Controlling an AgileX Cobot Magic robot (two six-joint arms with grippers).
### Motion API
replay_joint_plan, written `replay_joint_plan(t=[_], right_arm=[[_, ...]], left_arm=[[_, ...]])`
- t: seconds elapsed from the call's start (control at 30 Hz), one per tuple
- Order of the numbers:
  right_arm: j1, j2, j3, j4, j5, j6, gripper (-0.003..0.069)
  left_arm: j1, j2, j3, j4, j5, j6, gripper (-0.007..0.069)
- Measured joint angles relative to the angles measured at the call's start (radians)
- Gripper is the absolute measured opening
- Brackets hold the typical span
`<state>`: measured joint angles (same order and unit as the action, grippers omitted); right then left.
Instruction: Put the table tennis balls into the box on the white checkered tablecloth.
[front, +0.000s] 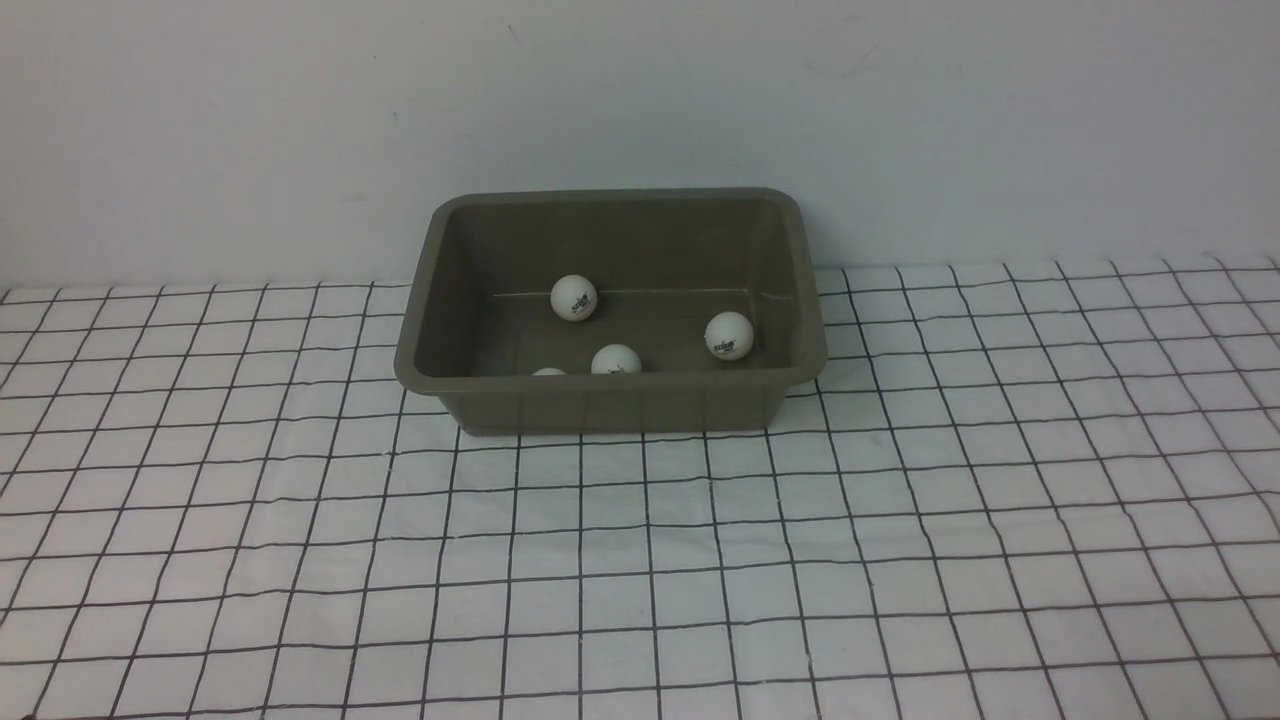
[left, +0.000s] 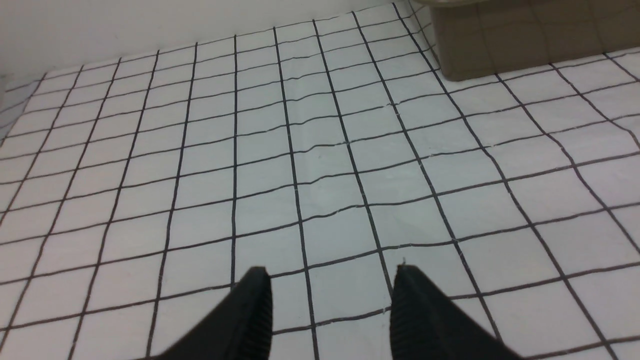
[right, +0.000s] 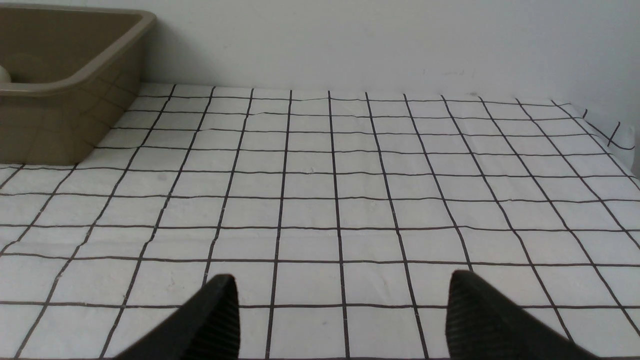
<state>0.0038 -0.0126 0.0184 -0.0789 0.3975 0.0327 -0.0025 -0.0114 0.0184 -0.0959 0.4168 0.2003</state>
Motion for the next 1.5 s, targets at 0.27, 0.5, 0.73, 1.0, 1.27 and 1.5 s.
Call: replay_joint_plan(t=[0.27, 0.5, 0.73, 1.0, 1.27, 1.5], right_arm=[[0.0, 0.0, 0.0, 0.0, 0.0, 0.0, 0.0503], [0.0, 0.0, 0.0, 0.0, 0.0, 0.0, 0.0503], [0.0, 0.0, 0.0, 0.0, 0.0, 0.0, 0.0503], [0.0, 0.0, 0.0, 0.0, 0.0, 0.0, 0.0503], [0.0, 0.0, 0.0, 0.0, -0.001, 0.0, 0.0503], [0.0, 0.0, 0.0, 0.0, -0.001, 0.0, 0.0503]], left_arm=[[0.0, 0.0, 0.001, 0.04, -0.007, -0.14, 0.0281], [0.0, 0.0, 0.002, 0.138, -0.007, -0.151, 0.0281], [0.0, 0.0, 0.002, 0.142, -0.007, -0.16, 0.0279], [0.0, 0.0, 0.002, 0.144, -0.007, -0.161, 0.0279], [0.0, 0.0, 0.002, 0.144, -0.007, -0.161, 0.0279], [0.0, 0.0, 0.002, 0.144, -0.008, -0.161, 0.0279]])
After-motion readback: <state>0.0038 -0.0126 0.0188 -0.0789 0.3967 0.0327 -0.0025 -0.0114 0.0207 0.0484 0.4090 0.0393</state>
